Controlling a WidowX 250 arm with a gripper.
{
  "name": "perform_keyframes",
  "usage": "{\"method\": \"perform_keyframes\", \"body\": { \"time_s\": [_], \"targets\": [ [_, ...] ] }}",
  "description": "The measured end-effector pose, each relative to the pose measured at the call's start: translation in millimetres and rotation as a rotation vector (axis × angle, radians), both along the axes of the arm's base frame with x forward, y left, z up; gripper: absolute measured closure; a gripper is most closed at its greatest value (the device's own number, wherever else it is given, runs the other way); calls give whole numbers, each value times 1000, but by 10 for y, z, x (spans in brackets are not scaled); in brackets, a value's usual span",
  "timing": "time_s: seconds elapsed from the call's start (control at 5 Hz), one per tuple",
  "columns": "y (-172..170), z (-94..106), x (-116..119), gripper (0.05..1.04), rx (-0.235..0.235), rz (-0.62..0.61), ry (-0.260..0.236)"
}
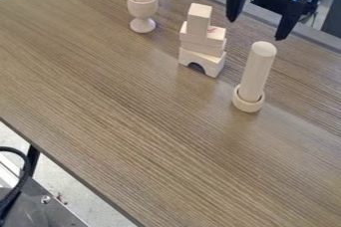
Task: Put the white cube behind the arch and rectangular cubes
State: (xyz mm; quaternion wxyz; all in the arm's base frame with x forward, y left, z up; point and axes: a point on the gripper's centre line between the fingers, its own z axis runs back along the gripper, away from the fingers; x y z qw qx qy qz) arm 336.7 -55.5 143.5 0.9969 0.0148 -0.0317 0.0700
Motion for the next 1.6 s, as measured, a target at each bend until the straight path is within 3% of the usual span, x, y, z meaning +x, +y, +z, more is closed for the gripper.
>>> {"method": "perform_keyframes", "body": {
  "time_s": [0.2, 0.4, 0.6, 1.2, 1.6],
  "targets": [
    [71, 43, 16, 85, -4, 27, -18],
    [167, 139, 57, 85, 6, 71, -74],
    [292, 142, 88, 85, 12, 105, -88],
    [680, -16, 122, 85, 54, 259, -162],
    [896, -122, 173, 85, -10, 266, -213]
  ]
}}
